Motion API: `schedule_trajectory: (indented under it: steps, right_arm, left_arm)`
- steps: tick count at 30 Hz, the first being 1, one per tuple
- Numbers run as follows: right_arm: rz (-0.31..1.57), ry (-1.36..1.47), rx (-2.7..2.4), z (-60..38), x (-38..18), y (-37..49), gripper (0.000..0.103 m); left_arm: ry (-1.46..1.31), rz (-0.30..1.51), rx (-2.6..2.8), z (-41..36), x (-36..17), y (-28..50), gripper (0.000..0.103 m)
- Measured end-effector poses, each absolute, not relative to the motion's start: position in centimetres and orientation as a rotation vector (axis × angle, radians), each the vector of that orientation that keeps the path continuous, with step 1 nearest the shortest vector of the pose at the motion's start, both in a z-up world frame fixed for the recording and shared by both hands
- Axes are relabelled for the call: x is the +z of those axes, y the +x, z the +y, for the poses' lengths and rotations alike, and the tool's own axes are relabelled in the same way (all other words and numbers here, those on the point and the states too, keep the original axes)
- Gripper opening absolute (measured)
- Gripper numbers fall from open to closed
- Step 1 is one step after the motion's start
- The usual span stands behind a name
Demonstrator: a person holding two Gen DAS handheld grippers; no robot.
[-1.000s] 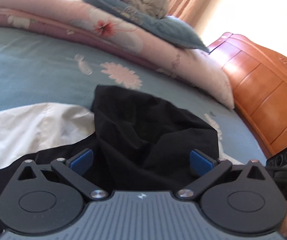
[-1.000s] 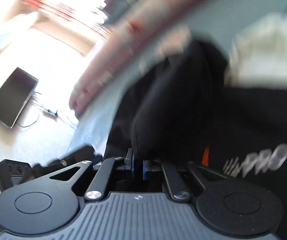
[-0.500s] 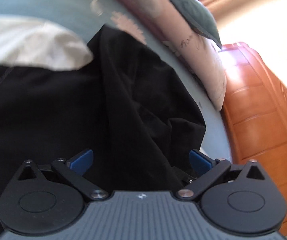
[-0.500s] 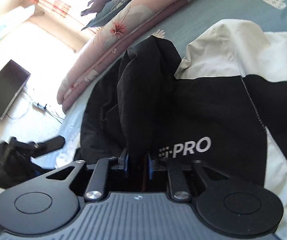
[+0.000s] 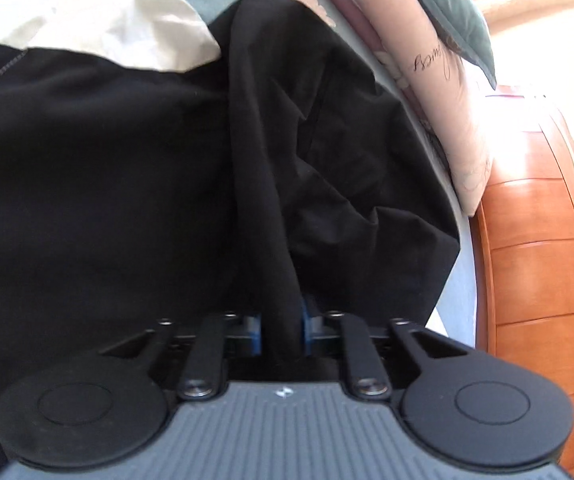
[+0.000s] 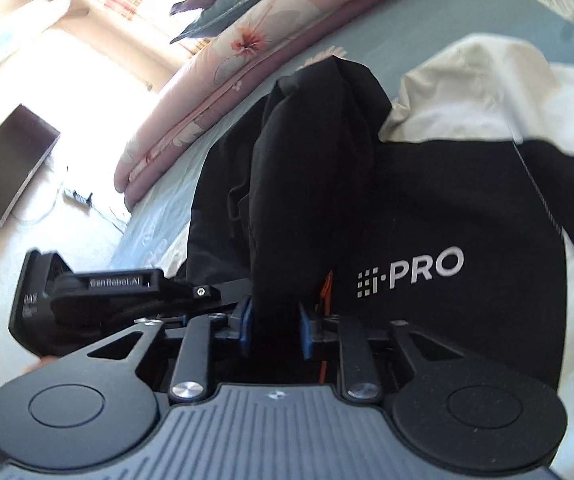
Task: Fold clothes
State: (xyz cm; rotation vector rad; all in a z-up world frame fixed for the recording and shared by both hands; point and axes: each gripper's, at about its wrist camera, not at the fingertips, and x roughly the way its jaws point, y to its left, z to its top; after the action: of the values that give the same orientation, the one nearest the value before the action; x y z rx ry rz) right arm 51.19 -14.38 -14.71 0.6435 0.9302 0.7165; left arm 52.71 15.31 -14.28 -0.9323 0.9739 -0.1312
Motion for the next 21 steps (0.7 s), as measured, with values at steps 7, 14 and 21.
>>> schedule_trajectory:
  steps: [7, 14, 21]
  right_arm:
    - [0.931, 0.689, 0.678, -15.0, -16.2, 51.3, 0.008]
    - [0.870, 0.431, 0.618, -15.9, -11.7, 50.0, 0.039]
    - [0.534, -0.049, 0.639, -9.2, -5.9, 51.1, 0.080]
  left_arm:
    - [-0.915, 0.789, -0.061, 16.1, -14.6, 50.6, 0.013]
    - [-0.844, 0.710, -0.048, 19.3, -12.1, 48.2, 0.042]
    - [-0.599, 0.527, -0.182, 16.7, -7.6, 51.2, 0.064]
